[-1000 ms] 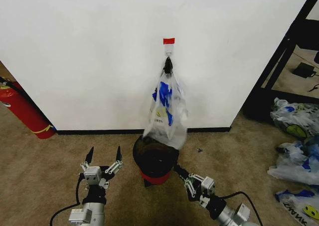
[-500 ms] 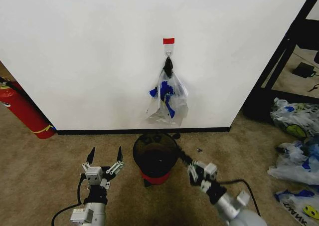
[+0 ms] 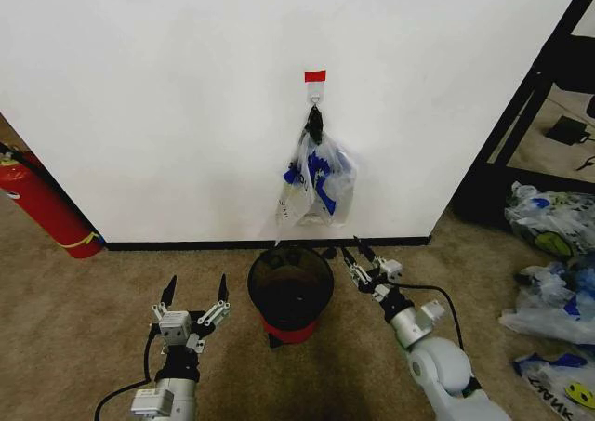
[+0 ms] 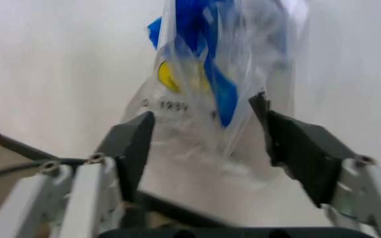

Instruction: Pick up the garbage bag from the wall and place it over the trash bin.

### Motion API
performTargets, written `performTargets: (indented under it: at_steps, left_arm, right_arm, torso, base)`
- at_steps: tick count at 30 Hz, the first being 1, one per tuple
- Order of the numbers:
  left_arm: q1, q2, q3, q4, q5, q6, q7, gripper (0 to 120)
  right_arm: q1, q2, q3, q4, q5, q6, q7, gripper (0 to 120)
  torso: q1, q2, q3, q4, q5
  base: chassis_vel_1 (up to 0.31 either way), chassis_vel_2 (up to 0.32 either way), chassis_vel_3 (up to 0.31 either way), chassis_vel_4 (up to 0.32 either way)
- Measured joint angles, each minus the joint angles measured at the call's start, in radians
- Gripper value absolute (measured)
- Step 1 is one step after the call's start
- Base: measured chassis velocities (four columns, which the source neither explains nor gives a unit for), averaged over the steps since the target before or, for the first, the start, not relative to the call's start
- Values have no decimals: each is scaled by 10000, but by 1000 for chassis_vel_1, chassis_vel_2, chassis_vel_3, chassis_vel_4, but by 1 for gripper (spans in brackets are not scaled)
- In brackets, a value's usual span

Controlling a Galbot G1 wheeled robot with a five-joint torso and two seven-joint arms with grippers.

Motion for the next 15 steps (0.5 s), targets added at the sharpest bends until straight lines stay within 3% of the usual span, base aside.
performTargets:
  at_steps: [5, 8, 15]
  left_arm:
    - [0, -15, -28, 13, 4, 17, 1, 100]
    - [1, -15, -104, 56, -25, 17, 1, 100]
    - [-15, -23, -174, 116, -82, 12, 1, 100]
  right_arm:
    - [1115, -78, -233, -610, -2475, 442, 359, 84]
    - [1839, -69, -693, -1101, -3120, 419, 679, 97]
    - [2982, 413, -1272, -2188, -3898, 398, 1268, 100]
  torso:
    - [0, 0, 0, 0, -1]
    - [0, 0, 0, 0, -1]
    - [0, 0, -1, 2, -2]
  base:
    - [0, 0, 0, 0]
    - [0, 0, 0, 0]
    - [0, 0, 0, 0]
